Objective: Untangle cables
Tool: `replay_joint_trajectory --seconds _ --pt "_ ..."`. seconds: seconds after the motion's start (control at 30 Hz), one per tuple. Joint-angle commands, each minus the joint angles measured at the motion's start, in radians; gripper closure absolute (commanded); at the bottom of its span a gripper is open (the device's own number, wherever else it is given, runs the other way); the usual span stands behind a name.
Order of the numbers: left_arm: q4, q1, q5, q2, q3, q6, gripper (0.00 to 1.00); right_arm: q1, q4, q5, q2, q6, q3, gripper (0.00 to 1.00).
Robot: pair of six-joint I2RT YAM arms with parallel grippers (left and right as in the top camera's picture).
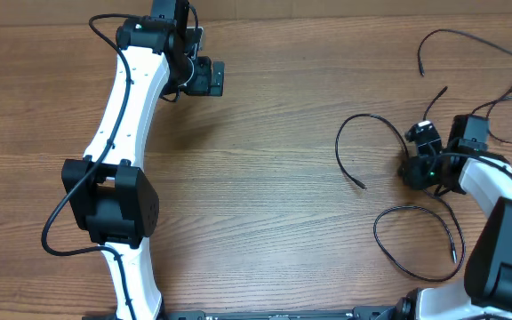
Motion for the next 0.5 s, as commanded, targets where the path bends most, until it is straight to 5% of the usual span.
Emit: replay_joint_trajectory --seconds 0.0,0.1,0.2,0.47 --pt "0.001 -0.012 -0.005 -0.01 -0.002 -0.014 0.0 0.008 0.008 -0.015 0.042 0.002 -0.006 0.67" --pt "0.001 -0.012 -0.005 -0.01 -0.002 -0.014 0.0 0.008 0.017 -0.014 0.051 0.013 -0.006 0.73" --pt "0.001 -0.012 -0.005 -0.01 -0.002 -0.014 0.0 0.008 0.033 -0.014 0.052 0.028 -0.006 0.96" --pt "0.001 -0.012 -0.005 -0.01 -0.002 -0.014 0.0 -0.01 0.103 0.103 0.047 0.239 0.026 0.96"
